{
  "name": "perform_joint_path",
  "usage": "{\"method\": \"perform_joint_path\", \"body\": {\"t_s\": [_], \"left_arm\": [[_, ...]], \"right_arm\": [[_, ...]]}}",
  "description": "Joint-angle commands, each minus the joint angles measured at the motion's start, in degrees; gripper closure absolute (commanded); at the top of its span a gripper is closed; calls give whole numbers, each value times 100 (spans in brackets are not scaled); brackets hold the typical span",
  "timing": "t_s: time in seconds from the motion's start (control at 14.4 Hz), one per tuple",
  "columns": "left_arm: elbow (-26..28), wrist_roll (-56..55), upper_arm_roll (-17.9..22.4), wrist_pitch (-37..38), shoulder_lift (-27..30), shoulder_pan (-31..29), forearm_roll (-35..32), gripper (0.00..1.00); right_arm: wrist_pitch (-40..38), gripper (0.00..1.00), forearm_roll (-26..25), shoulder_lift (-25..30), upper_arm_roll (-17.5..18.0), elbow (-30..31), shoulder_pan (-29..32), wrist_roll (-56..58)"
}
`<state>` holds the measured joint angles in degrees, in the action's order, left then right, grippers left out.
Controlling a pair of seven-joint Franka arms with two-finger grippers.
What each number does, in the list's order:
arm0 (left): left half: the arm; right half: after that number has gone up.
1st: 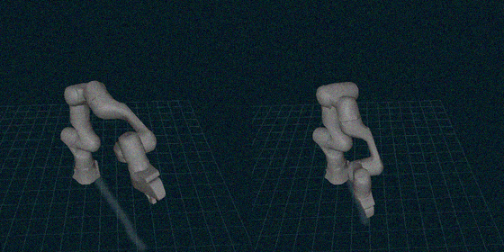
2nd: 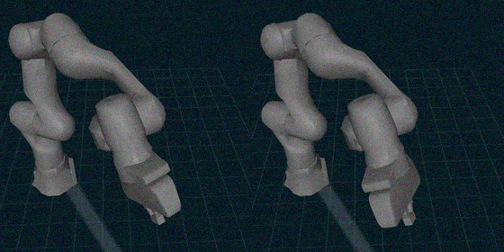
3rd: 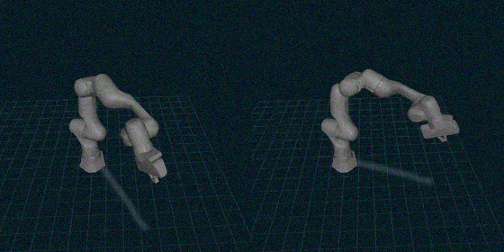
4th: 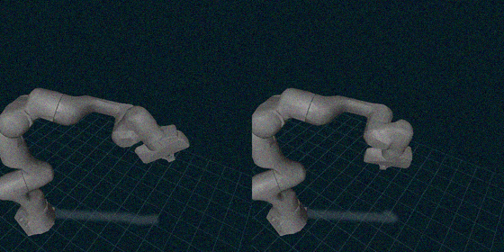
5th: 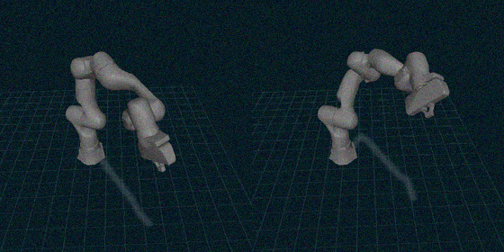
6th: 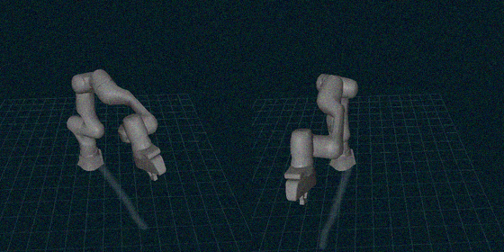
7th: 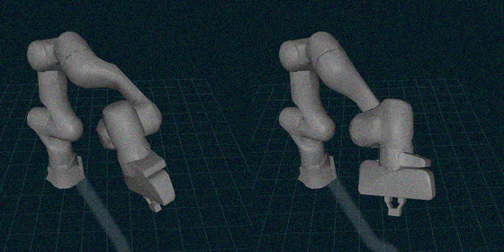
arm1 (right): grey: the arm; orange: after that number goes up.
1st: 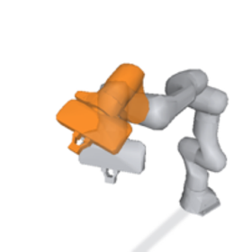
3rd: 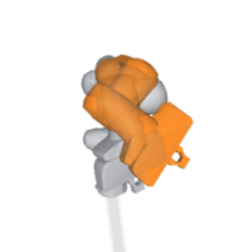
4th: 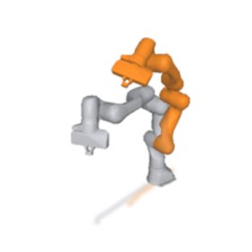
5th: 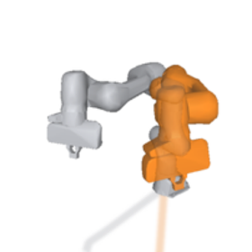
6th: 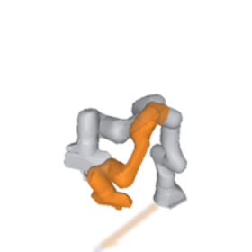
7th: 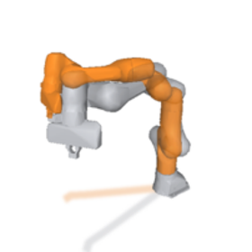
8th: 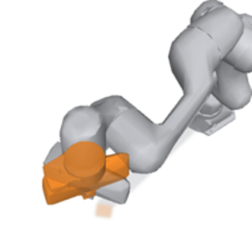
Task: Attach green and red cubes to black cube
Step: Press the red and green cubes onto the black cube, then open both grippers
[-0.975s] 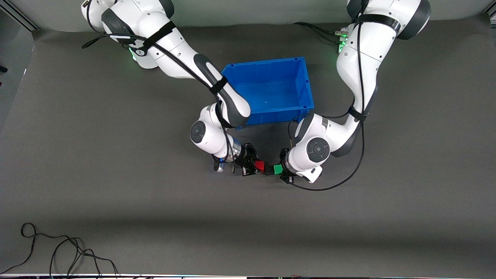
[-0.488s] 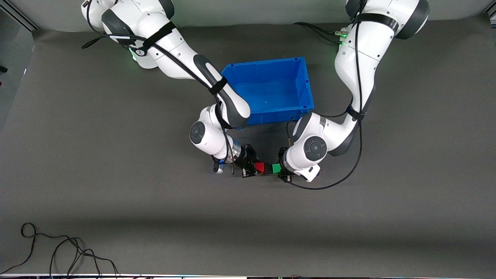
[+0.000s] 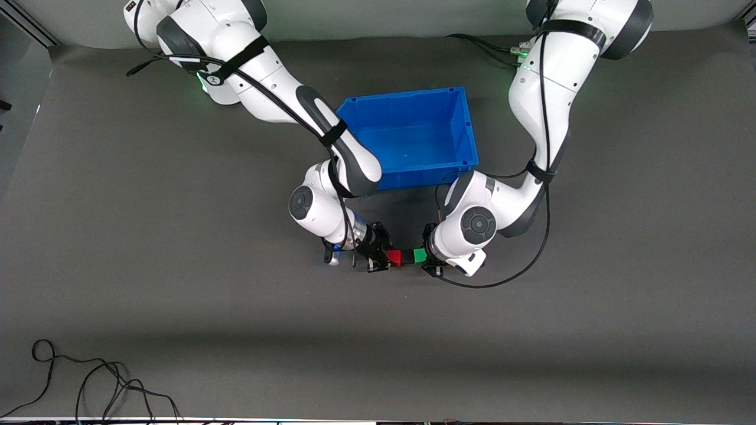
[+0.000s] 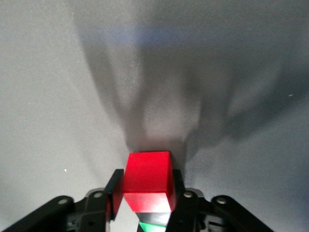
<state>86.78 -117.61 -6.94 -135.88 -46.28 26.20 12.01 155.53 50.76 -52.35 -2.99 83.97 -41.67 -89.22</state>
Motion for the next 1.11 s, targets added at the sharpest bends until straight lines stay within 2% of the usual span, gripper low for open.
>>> {"method": "perform_joint_path", "body": {"t_s": [0.0,0.28,0.56,0.63,0.77,0.91,1.04], "left_arm": [[14,-113,88,44,93,114,-5,0],[14,-70,88,70,198,61,-14,0],[32,53,132,613,680,-168,-84,0],[58,201,149,929,847,-141,-424,0],[58,256,141,1623,1163,-229,-1320,0],[67,726,141,1810,1392,-587,-1560,0],[84,1920,149,2002,1568,-913,-1561,0]], "right_arm": [[101,0,127,-118,1,-249,-17,63],[-336,0,-21,189,-87,-285,36,81],[-2005,0,-812,689,-815,-320,97,81],[-2261,0,-1005,804,-930,-320,97,89],[-2675,0,-1601,1024,-1071,-311,97,124],[-3123,0,-2277,1331,-1107,-285,97,142],[-3772,0,-2998,1743,-1177,-267,97,342]]}}
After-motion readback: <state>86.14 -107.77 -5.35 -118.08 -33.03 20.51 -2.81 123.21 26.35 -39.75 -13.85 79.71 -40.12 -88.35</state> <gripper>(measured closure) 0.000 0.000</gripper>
